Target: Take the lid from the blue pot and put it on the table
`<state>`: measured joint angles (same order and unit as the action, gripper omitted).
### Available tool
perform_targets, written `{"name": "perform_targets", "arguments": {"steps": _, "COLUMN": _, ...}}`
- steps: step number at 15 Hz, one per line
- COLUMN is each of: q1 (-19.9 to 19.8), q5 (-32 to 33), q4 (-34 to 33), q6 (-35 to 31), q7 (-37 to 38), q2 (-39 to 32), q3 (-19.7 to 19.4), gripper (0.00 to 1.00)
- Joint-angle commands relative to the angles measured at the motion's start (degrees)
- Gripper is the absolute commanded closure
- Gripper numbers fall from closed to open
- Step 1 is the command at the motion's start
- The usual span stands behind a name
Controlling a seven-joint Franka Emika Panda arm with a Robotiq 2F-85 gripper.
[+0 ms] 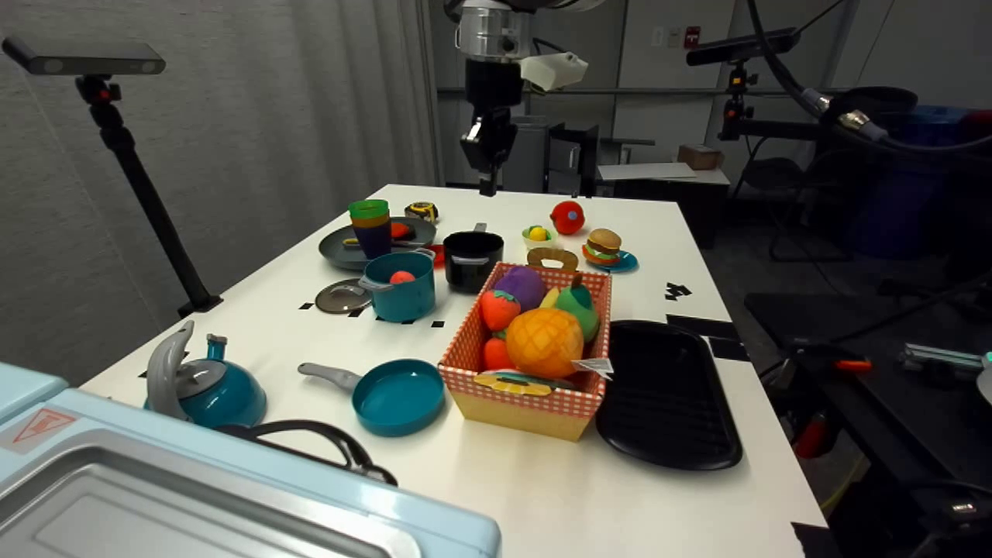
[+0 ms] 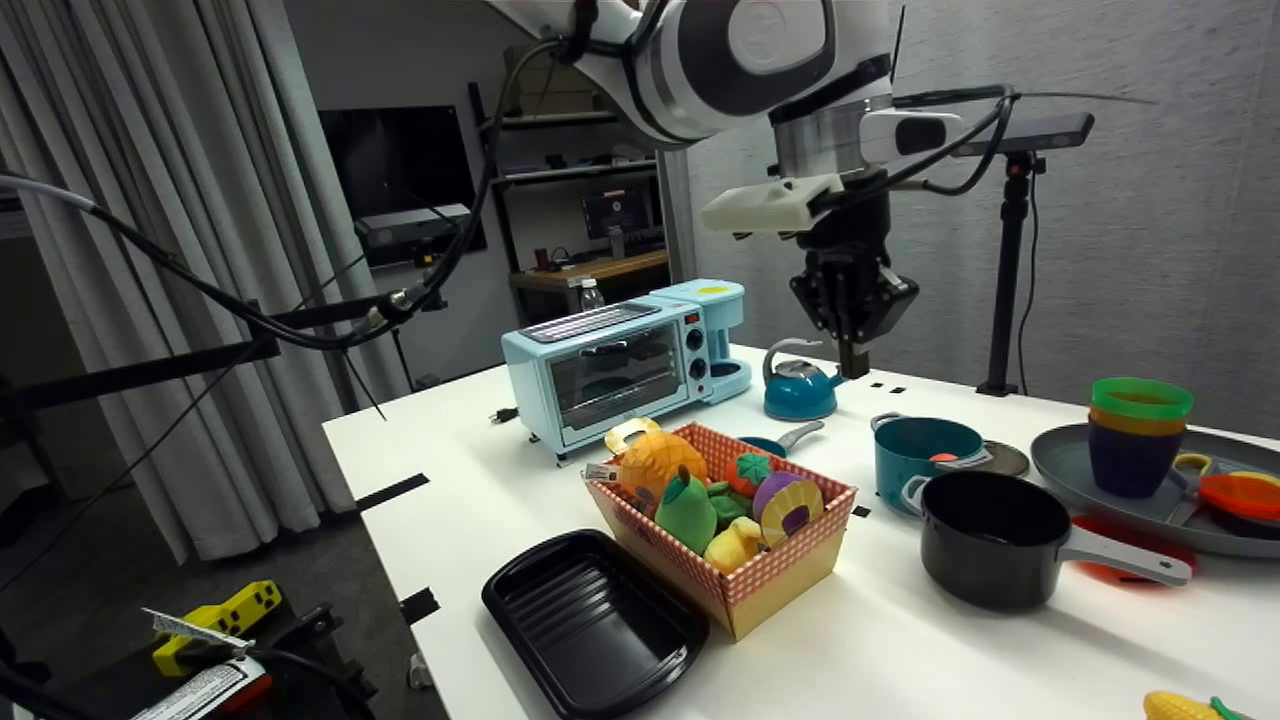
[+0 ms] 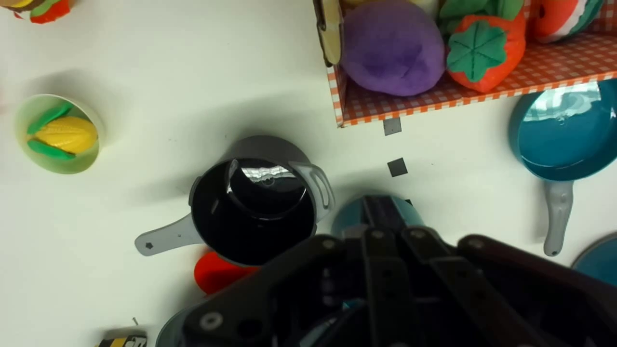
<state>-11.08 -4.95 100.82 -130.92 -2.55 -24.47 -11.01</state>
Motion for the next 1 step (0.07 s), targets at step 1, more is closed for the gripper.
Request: {"name": "perform_targets", "arguments": {"steps": 1, "q1": -0.9, "q5": 0.5, "q4": -0.2, "q6": 0.2, "q7": 0.3, "q2": 0.0, "q3": 0.9, "gripper": 0.98}}
